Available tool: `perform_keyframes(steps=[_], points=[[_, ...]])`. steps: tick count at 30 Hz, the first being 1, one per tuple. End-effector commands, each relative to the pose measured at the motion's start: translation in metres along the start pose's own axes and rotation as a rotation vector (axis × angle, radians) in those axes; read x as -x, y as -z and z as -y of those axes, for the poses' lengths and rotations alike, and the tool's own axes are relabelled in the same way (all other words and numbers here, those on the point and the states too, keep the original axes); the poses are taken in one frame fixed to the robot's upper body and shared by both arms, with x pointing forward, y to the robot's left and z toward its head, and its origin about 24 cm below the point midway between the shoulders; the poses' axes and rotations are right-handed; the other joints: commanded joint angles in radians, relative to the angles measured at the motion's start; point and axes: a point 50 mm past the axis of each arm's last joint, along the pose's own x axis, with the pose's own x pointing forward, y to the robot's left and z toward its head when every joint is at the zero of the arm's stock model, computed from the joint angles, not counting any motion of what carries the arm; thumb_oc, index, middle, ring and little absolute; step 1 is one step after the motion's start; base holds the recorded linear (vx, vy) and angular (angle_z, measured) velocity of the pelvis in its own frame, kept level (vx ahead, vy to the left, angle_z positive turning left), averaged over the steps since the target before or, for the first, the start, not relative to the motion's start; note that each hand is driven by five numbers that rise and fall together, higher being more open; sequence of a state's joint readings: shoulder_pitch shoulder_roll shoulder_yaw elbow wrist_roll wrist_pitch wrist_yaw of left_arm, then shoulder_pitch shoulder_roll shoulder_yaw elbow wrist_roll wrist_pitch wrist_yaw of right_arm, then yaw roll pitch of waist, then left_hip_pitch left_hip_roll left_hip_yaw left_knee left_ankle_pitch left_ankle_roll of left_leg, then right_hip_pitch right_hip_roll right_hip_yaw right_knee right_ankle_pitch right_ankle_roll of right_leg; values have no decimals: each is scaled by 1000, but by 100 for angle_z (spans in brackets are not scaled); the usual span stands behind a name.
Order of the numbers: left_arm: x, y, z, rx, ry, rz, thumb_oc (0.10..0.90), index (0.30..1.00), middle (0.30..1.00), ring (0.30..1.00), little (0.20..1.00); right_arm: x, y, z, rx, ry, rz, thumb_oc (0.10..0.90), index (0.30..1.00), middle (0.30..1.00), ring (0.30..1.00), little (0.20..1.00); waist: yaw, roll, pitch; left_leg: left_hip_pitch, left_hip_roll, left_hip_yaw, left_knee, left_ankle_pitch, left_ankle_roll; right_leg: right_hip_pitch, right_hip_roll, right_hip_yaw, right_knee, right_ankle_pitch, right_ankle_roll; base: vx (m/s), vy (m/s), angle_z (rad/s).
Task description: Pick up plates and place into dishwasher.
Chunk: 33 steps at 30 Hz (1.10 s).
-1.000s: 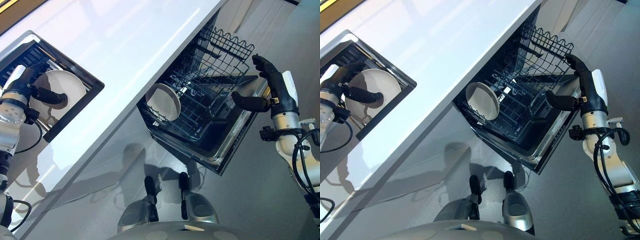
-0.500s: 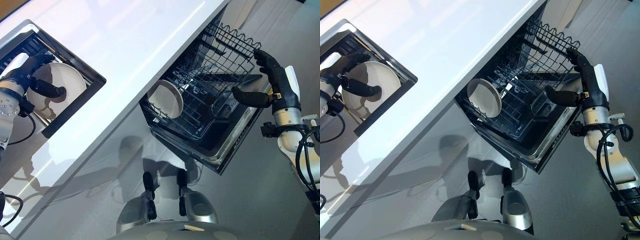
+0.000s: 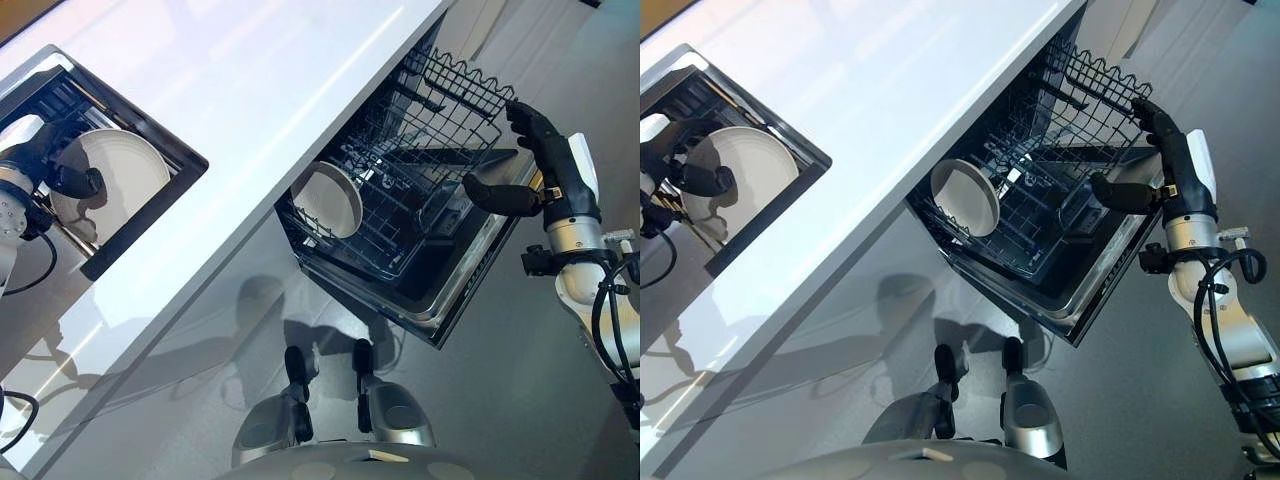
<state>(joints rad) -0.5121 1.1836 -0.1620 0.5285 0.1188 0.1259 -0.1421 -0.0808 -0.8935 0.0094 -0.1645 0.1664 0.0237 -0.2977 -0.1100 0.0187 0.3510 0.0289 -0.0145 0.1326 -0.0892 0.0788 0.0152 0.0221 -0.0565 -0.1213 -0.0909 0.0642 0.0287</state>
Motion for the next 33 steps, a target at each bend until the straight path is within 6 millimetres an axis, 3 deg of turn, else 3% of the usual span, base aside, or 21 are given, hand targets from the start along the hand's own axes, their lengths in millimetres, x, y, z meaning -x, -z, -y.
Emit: perform_keyframes(steps=[1,24,33], points=[[7,6,-38,-63,-113,-14,100,300,300,300,200,-5,-42,27,15,112,229,800,900,900,900,900,12,-13,-111,19,-12,10,5,-75,-24,-27,-51,-8,41,13,131,0,0,0],[12,-7,-59,-21,-189,81,100,300,300,300,200,-2,-36,24,-43,136,206,800,900,900,900,900,24,4,-191,53,-15,-10,2,-85,-35,27,-43,-15,18,5,129,-2,-28,1],[21,-7,-96,-53,-475,67,100,300,300,300,200,-2,-36,26,-79,150,230,800,900,900,900,900,23,12,-222,65,-9,-12,2,-86,-44,43,-40,-16,14,0,124,-29,-53,1]])
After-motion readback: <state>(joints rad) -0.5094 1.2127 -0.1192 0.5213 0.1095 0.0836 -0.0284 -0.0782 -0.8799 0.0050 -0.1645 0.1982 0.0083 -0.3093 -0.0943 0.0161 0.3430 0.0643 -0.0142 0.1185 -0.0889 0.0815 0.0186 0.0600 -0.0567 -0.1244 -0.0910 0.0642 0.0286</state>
